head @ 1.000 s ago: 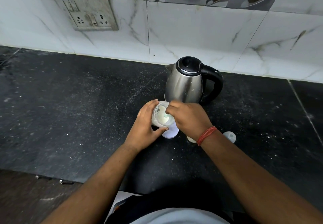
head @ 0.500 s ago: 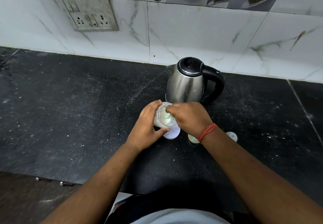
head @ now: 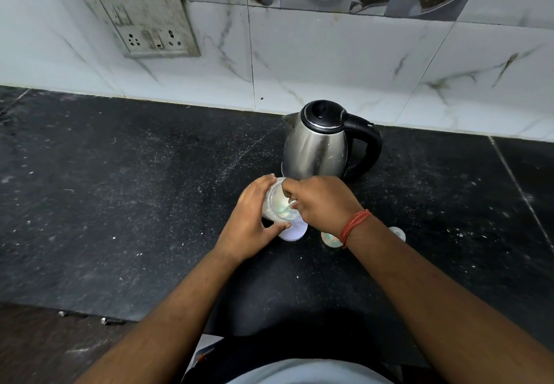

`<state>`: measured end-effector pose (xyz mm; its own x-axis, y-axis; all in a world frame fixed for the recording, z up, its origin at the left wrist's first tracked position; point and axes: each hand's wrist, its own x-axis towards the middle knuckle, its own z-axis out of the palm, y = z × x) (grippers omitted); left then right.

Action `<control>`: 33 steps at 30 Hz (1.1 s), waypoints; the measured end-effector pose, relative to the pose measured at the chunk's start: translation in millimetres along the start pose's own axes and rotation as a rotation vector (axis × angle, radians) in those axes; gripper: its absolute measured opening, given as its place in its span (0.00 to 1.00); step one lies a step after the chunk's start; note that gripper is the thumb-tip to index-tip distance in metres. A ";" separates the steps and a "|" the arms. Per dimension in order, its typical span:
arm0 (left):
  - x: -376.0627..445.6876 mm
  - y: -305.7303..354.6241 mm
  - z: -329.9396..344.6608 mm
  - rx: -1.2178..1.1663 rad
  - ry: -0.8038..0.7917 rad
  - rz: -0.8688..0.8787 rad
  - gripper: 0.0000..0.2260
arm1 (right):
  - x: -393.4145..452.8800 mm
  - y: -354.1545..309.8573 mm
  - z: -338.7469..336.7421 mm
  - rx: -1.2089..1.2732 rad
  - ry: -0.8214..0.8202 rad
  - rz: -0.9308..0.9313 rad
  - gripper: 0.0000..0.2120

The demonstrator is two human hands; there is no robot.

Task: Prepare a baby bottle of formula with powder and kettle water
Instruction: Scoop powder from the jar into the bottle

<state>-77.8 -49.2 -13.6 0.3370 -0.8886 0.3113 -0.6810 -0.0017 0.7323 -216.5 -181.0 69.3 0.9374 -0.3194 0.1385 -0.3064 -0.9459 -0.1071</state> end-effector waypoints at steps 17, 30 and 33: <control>-3.0 -9.6 -10.3 -0.030 0.102 -0.103 0.42 | -0.1 -9.9 6.1 1.456 0.176 0.730 0.16; -14.4 -31.3 -15.7 -0.161 0.135 -0.316 0.39 | 17.2 -31.5 22.3 1.726 0.426 0.941 0.16; -16.6 -38.4 -15.6 -0.177 0.098 -0.340 0.40 | 20.9 -35.8 24.4 1.747 0.425 0.983 0.16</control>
<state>-47.1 -27.2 -37.4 0.5904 -0.8028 0.0831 -0.4000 -0.2015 0.8941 -182.0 -152.4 52.0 0.4225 -0.8149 -0.3968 0.1136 0.4820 -0.8688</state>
